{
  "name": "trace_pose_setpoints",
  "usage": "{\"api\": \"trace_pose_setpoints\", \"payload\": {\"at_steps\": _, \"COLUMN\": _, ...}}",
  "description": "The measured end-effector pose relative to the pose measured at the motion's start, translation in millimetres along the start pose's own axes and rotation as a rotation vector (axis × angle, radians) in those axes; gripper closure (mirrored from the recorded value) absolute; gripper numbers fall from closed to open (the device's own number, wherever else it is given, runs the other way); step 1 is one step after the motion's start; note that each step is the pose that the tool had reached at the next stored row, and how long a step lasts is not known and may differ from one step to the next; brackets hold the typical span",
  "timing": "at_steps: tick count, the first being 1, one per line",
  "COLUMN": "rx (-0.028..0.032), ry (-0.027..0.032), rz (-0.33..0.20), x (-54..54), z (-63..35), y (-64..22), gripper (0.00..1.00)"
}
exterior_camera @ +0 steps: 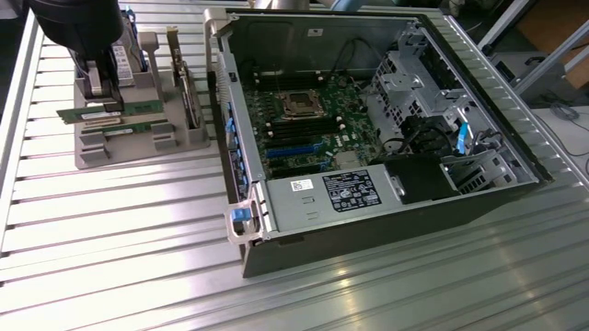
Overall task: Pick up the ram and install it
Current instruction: 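Pick up the ram and move it above insertion slot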
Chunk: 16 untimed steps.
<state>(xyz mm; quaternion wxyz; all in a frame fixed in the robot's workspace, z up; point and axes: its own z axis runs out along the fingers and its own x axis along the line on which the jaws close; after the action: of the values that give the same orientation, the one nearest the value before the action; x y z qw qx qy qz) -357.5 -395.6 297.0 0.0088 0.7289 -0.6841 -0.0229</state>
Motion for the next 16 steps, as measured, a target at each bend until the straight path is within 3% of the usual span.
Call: {"api": "trace_pose_setpoints", "payload": {"at_steps": 16, "rx": 0.0000, "ry": 0.0000, "rz": 0.000, "x": 0.2, "z": -6.0, "y": 0.3, "gripper": 0.88}}
